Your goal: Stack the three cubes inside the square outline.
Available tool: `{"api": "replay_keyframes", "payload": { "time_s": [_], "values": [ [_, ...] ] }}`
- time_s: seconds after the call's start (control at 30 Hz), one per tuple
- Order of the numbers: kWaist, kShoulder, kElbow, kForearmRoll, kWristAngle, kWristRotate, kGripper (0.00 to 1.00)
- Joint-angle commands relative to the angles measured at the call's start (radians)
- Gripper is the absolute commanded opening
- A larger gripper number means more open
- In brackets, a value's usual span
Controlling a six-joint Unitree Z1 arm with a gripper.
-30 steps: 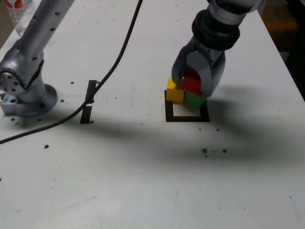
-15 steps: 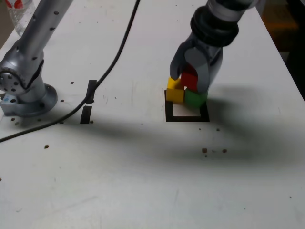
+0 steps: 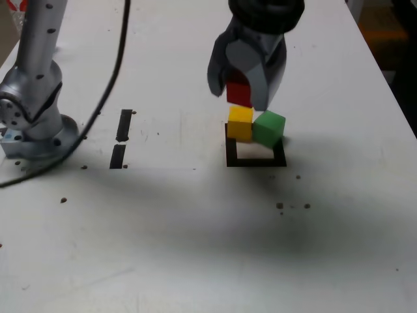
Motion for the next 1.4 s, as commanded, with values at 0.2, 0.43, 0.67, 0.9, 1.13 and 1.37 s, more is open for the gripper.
{"api": "replay_keyframes", "payload": {
  "time_s": [0.2,0.43,0.67,0.9,1.13,1.37],
  "values": [
    [-0.111,-0.007,0.041,0.0,-0.081,-0.138,0.15],
    [-0.118,0.011,0.103,-0.058,-0.134,-0.184,0.15],
    [-0.088,0.031,0.155,-0.121,-0.16,-0.189,0.15],
    [-0.051,0.059,0.18,-0.179,-0.176,-0.179,0.15],
    [-0.013,0.093,0.178,-0.215,-0.178,-0.146,0.15],
    [0.033,0.108,0.177,-0.229,-0.176,-0.113,0.15]
  ]
}}
